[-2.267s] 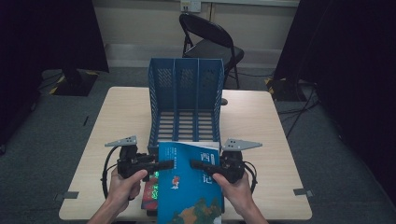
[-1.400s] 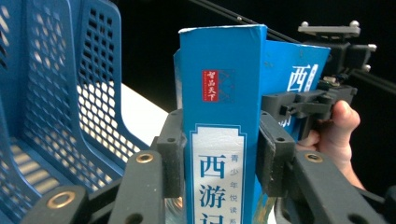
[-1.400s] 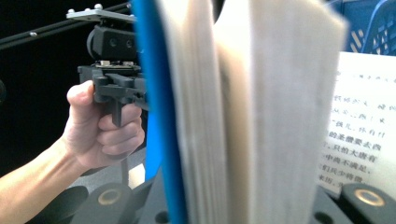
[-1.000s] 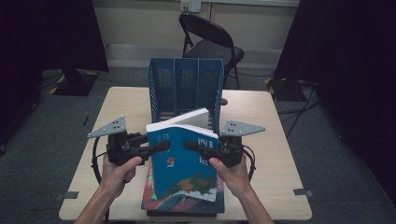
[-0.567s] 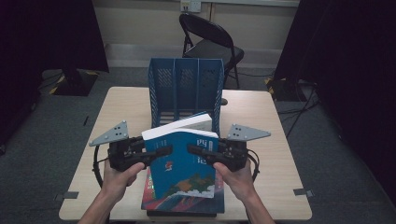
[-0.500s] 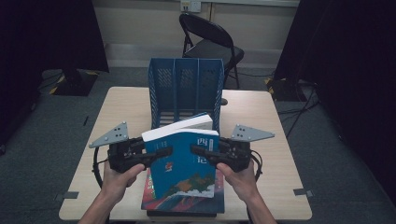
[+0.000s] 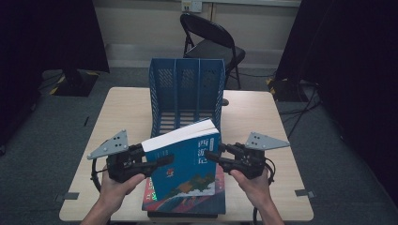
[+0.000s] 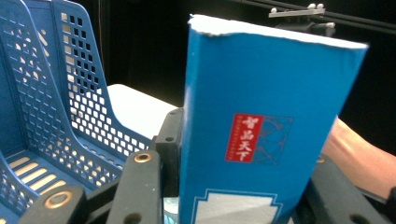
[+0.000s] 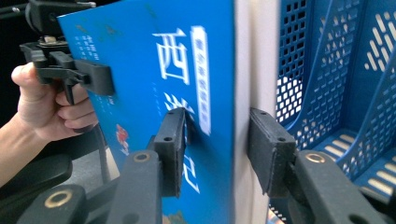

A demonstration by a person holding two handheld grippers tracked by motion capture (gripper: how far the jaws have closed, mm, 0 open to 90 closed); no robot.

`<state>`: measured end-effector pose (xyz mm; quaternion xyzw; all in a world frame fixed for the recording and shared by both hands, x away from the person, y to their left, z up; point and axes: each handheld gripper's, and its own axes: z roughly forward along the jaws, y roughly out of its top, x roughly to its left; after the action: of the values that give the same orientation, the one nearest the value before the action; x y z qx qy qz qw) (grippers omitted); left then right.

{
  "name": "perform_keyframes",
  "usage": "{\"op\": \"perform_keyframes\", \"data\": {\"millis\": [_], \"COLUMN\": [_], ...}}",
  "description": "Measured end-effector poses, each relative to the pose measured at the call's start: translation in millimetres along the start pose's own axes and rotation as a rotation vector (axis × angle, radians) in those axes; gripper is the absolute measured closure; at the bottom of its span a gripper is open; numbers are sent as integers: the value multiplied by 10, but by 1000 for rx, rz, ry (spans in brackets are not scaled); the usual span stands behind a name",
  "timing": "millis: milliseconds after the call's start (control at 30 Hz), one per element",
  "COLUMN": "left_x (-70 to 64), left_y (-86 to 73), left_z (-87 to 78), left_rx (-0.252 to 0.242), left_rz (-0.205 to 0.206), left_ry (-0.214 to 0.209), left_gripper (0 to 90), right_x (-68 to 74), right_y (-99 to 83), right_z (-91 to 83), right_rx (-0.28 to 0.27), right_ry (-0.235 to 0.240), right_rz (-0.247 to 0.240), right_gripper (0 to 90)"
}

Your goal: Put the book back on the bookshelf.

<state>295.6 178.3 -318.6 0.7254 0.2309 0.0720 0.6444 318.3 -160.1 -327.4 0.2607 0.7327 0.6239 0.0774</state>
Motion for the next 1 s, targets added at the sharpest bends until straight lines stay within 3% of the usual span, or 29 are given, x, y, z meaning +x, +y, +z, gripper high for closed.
{"op": "perform_keyframes", "data": {"millis": [100, 133, 167, 333, 567, 767, 900, 1000], "left_x": [-32, -40, -50, -85, -55, -43, -59, -55], "left_y": [-6, -11, -15, -24, -3, -56, -48, -58], "left_z": [-19, -28, -40, -57, -6, 73, 135, 170], "left_rx": [2, 0, 2, 4, 20, -4, 13, 31], "left_rz": [10, 7, 9, 19, 15, 22, 34, 38], "left_ry": [8, 0, -1, 5, 8, 27, 44, 30], "left_gripper": [591, 591, 590, 587, 584, 589, 591, 586], "right_x": [-52, -49, -56, -80, -92, -75, -63, -63], "right_y": [-32, -34, -39, -62, -48, -38, -37, -31], "right_z": [-26, -28, -21, 30, 58, 66, 73, 70], "right_rx": [-8, -1, 8, 5, 18, 28, 27, 31], "right_ry": [17, -10, -15, 56, 42, 18, 11, 23], "right_rz": [24, 24, 20, 36, 53, 41, 40, 42], "right_gripper": [567, 507, 508, 505, 508, 517, 507, 496]}}
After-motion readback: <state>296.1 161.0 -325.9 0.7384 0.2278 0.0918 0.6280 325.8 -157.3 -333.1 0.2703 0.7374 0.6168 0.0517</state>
